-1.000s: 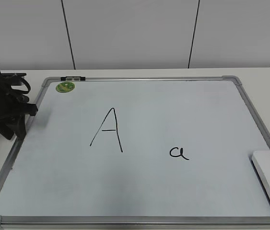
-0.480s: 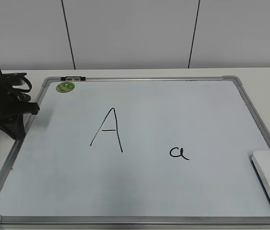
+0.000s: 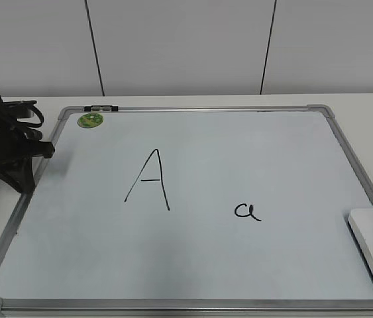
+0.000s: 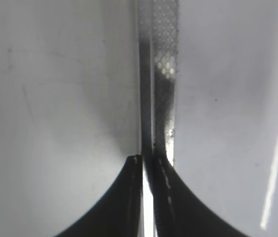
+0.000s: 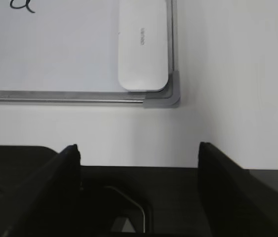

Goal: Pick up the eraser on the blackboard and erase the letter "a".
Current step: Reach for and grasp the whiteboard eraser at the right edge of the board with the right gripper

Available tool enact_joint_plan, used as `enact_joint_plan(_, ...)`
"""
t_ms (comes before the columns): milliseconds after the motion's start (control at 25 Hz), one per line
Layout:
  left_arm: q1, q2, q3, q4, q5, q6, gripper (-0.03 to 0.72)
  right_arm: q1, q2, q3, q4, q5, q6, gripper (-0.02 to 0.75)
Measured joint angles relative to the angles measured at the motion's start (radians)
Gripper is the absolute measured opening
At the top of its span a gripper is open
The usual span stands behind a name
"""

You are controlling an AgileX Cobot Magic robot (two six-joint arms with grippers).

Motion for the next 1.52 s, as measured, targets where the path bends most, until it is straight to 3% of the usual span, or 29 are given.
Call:
enact_joint_plan(320,0.000,0.000,0.000,-0.007,0.002,0.000,0.030,0.005,0.325,-0.065,0.086,0.007,0.000,0.552)
enact_joint_plan(680,0.000,0.000,0.000,-0.009,0.002,0.000,0.032,0.005,0.520,-0.065,0.077,-0.124,-0.005,0.652)
enact_joint_plan(1240,0.000,0.000,0.000,-0.009,0.002,0.000,0.039,0.005,0.906,-0.071,0.046,-0.425,-0.028,0.661)
enact_joint_plan(1520,0.000,0.000,0.000,-0.011,0.002,0.000,0.041,0.005,1.033,-0.120,0.052,-0.460,-0.030,0.661)
